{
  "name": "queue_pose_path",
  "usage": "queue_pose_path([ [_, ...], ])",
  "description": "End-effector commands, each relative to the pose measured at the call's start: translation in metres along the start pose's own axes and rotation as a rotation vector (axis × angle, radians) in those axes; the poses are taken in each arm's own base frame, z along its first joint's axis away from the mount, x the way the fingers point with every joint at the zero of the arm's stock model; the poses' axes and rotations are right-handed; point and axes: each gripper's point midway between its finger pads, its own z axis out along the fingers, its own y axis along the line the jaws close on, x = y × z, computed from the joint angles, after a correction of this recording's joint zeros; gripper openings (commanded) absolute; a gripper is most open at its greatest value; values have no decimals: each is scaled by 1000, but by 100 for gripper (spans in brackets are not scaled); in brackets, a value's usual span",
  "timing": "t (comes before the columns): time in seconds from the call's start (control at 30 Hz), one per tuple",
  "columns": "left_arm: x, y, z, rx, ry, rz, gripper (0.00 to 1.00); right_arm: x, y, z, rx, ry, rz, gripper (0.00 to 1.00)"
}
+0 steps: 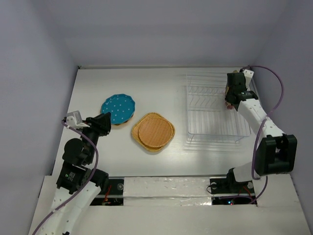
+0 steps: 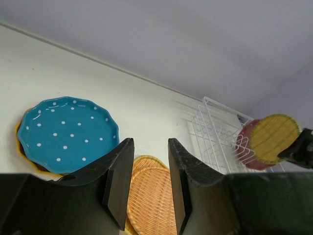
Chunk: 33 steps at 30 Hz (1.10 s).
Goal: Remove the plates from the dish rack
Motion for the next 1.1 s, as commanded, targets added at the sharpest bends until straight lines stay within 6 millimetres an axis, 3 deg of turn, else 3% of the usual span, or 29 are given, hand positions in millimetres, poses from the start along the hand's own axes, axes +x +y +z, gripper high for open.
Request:
queue_pose_path([
  [0.0,-19,-13,0,36,-41,12,31,-53,14,-47,-94,-125,3,0],
  [0.1,-24,-14,-3,36,-43,29,31,-66,28,-74,-183,-147,-8,0],
  [0.23,-28,-14,-7,29,-31,61,32,-80,56,-128,-401,-195,18,0],
  [0.33,-29,-13,-11,24,-22,79,33,-65,100,-166,-630,-174,23,0],
  [0.37,-27,-11,-11,22,-19,82,34,-45,129,-185,-779,-146,2,0],
  [0.43,-18,-7,-10,16,-7,83,34,-18,161,-207,-940,-80,22,0],
  [0.47,-16,-6,-10,15,-4,70,34,11,189,-226,-1074,-29,0,0],
  [0.53,-13,-5,-8,10,4,72,34,36,212,-244,-1173,49,36,0],
  [0.57,-10,-3,-7,7,9,73,34,59,230,-259,-1255,91,22,0],
  [0.7,-6,-1,-6,2,20,77,34,93,258,-290,-1388,184,59,0],
  [0.73,-7,-2,-7,5,14,72,35,118,264,-293,-1406,255,43,0],
  [0.83,-7,-2,-6,5,14,72,35,144,273,-288,-1383,312,44,1],
  [1.07,-6,-2,-5,1,21,71,35,192,262,-255,-1279,405,3,12],
])
